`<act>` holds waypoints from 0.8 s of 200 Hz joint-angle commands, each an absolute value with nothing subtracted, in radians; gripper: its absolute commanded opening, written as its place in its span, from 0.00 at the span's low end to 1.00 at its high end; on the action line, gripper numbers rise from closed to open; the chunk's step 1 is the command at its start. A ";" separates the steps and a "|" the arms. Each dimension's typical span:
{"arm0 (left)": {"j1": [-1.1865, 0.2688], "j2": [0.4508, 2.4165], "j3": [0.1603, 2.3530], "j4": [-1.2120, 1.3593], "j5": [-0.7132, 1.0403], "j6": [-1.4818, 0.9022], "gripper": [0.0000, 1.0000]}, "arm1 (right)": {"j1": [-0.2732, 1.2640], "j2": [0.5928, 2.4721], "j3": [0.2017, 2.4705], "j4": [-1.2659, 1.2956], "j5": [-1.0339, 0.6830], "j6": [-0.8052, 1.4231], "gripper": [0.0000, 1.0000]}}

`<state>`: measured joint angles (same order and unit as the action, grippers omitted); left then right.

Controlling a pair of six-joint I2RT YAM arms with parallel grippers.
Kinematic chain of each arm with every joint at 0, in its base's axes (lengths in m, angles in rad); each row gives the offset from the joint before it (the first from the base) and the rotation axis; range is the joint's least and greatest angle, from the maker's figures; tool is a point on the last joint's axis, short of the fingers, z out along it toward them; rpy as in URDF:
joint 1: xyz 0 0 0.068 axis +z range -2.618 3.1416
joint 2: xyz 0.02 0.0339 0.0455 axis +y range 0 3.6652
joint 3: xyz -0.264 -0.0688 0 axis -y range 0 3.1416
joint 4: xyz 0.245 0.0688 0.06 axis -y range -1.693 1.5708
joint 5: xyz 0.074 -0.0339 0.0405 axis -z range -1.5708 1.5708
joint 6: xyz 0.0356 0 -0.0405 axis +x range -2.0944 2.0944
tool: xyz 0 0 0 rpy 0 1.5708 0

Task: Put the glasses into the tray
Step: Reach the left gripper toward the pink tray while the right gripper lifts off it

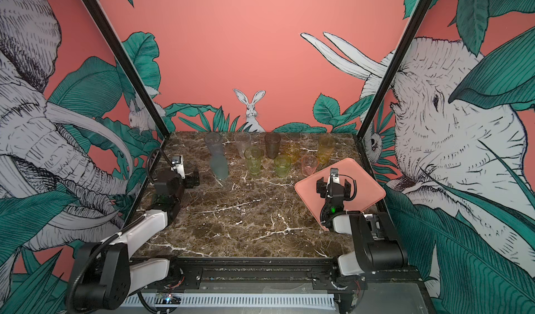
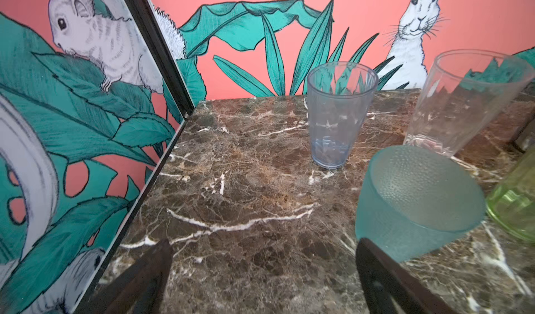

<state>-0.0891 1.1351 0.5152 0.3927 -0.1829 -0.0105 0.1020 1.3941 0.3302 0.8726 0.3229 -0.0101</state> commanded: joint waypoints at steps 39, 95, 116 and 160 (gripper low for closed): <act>-0.090 1.078 0.794 -0.204 -0.089 -0.284 1.00 | 0.096 1.131 0.598 0.188 0.432 0.411 0.99; -0.245 1.049 0.941 -0.429 -0.091 -0.384 1.00 | 0.095 1.013 0.670 0.029 0.213 0.412 0.99; -0.342 1.090 1.011 -0.509 -0.114 -0.415 0.99 | 0.095 1.020 0.717 -0.027 0.132 0.412 0.99; -0.572 1.219 1.117 -0.527 -0.124 -0.490 0.99 | 0.094 1.054 0.785 -0.127 0.089 0.433 0.99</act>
<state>-0.4713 1.1603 1.0718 -0.4732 -0.1162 -0.4179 0.0963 1.0428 0.7559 -0.0658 0.1413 0.4122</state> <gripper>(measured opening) 0.994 0.990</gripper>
